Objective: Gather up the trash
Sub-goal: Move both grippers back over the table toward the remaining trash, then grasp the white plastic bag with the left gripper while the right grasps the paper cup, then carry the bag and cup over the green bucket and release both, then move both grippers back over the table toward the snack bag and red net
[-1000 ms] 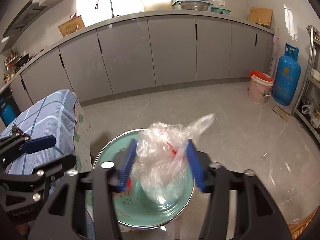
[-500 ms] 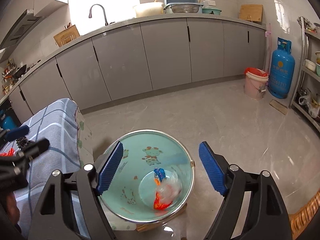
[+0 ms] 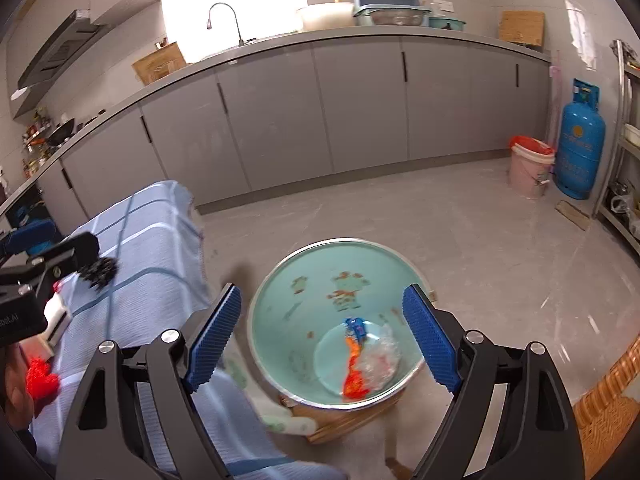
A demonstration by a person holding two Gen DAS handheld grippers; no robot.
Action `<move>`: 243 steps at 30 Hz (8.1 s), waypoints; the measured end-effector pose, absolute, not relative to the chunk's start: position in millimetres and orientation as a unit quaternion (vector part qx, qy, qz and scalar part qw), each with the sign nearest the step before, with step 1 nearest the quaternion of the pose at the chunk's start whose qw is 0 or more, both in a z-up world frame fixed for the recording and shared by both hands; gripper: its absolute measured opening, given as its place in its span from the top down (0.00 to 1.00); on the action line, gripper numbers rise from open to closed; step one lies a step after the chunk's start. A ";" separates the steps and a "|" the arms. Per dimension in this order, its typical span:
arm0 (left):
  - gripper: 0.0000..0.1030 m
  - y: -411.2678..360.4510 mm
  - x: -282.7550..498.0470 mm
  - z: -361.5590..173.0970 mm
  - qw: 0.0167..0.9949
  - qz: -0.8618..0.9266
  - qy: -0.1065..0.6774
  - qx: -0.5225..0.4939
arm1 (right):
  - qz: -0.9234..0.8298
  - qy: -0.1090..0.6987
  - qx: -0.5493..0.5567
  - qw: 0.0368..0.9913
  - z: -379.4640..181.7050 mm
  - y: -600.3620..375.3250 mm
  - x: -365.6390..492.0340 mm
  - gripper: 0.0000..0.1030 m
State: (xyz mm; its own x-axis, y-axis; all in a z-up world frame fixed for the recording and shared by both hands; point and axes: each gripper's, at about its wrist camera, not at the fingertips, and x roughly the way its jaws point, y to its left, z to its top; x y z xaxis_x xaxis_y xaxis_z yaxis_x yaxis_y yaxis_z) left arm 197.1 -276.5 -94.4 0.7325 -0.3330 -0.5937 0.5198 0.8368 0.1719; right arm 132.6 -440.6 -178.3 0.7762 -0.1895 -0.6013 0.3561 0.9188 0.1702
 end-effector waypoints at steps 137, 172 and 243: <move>0.77 -24.2 164.7 -49.3 0.956 -0.061 0.268 0.103 | 0.038 0.264 0.073 0.961 -109.5 -196.3 151.6 0.49; 0.77 -270.3 199.1 -90.0 0.896 -0.288 0.302 0.155 | -0.161 0.283 0.130 0.937 -159.4 -410.6 135.0 0.49; 0.10 -227.9 176.9 -81.6 0.914 -0.224 0.297 0.164 | -0.097 0.327 0.141 0.929 -183.7 -370.8 124.1 0.15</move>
